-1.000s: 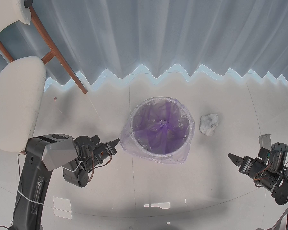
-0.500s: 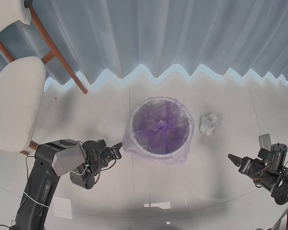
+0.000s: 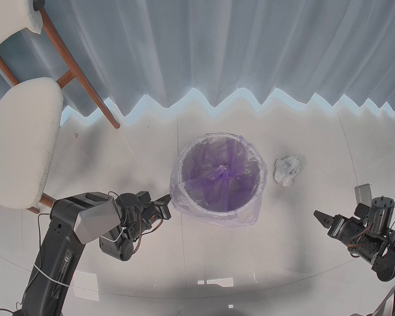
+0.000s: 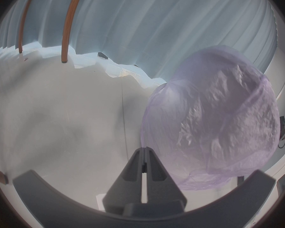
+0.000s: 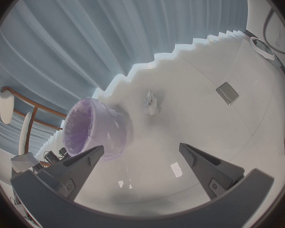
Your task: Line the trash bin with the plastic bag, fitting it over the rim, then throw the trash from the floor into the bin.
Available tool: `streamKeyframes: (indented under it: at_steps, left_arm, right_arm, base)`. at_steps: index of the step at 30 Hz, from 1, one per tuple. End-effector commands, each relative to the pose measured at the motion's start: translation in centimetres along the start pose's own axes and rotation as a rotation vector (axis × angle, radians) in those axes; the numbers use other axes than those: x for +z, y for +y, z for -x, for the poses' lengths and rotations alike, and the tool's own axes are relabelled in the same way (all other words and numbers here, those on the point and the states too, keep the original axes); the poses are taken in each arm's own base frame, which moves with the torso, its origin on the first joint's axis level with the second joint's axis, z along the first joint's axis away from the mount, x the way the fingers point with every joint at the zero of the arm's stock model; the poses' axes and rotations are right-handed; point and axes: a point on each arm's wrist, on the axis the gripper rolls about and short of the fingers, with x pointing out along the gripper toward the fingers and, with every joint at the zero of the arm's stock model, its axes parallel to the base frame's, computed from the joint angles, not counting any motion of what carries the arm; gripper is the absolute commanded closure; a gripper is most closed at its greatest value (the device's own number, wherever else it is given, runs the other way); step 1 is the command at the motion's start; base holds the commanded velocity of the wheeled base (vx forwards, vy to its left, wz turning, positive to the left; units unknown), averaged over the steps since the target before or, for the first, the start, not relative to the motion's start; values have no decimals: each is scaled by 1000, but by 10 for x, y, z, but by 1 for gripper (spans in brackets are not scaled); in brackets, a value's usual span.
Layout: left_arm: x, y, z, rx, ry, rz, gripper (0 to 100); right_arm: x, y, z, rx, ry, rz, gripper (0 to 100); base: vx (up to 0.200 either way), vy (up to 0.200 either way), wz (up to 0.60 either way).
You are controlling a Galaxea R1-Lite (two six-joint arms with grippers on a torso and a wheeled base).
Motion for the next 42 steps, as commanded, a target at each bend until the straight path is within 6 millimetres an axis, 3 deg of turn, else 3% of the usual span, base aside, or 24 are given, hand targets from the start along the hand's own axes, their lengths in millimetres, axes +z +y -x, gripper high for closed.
streamKeyframes:
  at_steps: [1, 4, 5, 11, 17, 22, 28, 34, 42]
  left_arm:
    - [6, -15, 11, -23, 20, 8, 100]
    - [7, -19, 15, -19, 31, 11, 100]
    - [6, -19, 17, -14, 41, 7, 0]
    - [5, -19, 25, -1, 65, 17, 0]
    - [9, -28, 59, 34, 158, 36, 0]
    - [28, -37, 93, 59, 199, 49, 0]
    - [69, -63, 157, 70, 216, 54, 0]
    - [107, -89, 205, 40, 138, 32, 0]
    - [145, -111, 248, 2, -20, -19, 0]
  right_arm:
    - [-1, -2, 4, -16, -2, -2, 0]
    - [0, -2, 4, -25, -8, -5, 0]
    - [1, -2, 5, -30, -18, -11, 0]
    - [4, -1, 8, -27, -43, -14, 0]
    - [6, -3, 10, -57, -65, -18, 0]
    - [9, -7, 10, -94, -83, -23, 0]
    - [13, -16, 11, -160, -115, -39, 0]
    - [18, -16, 15, -176, -155, -43, 0]
    - [23, -14, 21, -203, -215, -50, 0]
  base:
    - [0, 0, 0]
    - [0, 0, 0]
    - [0, 0, 0]
    - [0, 0, 0]
    - [0, 0, 0]
    - [0, 0, 0]
    - [0, 0, 0]
    - [0, 0, 0]
    - [0, 0, 0]
